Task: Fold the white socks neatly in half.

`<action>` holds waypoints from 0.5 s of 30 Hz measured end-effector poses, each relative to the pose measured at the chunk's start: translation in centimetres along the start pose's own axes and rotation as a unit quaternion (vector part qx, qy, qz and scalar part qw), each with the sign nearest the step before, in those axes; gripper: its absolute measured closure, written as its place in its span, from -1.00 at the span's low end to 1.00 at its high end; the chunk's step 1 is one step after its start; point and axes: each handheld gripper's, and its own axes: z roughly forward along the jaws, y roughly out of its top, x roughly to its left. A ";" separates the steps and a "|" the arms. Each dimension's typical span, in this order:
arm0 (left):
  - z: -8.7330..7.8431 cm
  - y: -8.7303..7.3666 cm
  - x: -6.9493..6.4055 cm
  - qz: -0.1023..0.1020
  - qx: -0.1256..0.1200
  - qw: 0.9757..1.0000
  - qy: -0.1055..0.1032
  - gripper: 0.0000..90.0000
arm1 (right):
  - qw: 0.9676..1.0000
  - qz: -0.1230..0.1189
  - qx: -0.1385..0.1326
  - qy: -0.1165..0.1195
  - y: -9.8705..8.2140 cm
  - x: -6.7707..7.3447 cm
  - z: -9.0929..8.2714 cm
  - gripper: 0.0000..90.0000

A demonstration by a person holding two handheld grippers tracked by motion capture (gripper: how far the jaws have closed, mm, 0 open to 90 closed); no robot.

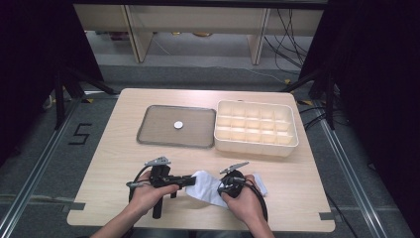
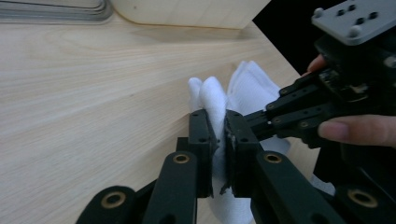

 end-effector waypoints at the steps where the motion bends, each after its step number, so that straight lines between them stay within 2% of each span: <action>1: 0.0 0.0 0.0 0.000 0.000 1.000 0.000 0.83 | 1.000 0.000 0.000 0.000 0.0 0.0 0.0 1.00; 6: 0.5 0.7 -1.3 0.010 -0.002 1.000 -0.022 0.83 | 1.000 0.005 -0.004 0.005 -0.1 -0.2 0.1 1.00; 10: 0.8 1.0 -1.8 0.015 -0.001 1.000 -0.024 0.83 | 1.000 -0.005 -0.011 0.005 -0.2 -0.3 0.1 1.00; 11: 0.9 1.1 -2.1 0.017 0.000 1.000 -0.025 0.83 | 1.000 0.008 -0.007 0.005 -0.3 -0.2 0.1 1.00; 13: 0.9 1.2 -2.2 0.020 0.001 1.000 -0.023 0.83 | 1.000 0.009 -0.007 0.008 -0.3 -0.3 0.1 1.00; 14: 1.1 1.3 -2.3 0.022 -0.001 0.999 -0.034 0.83 | 1.000 0.009 -0.010 0.009 -0.3 -0.3 0.1 1.00; 15: 1.1 1.3 -2.3 0.022 -0.001 0.999 -0.034 0.83 | 1.000 0.009 -0.010 0.009 -0.3 -0.3 0.1 1.00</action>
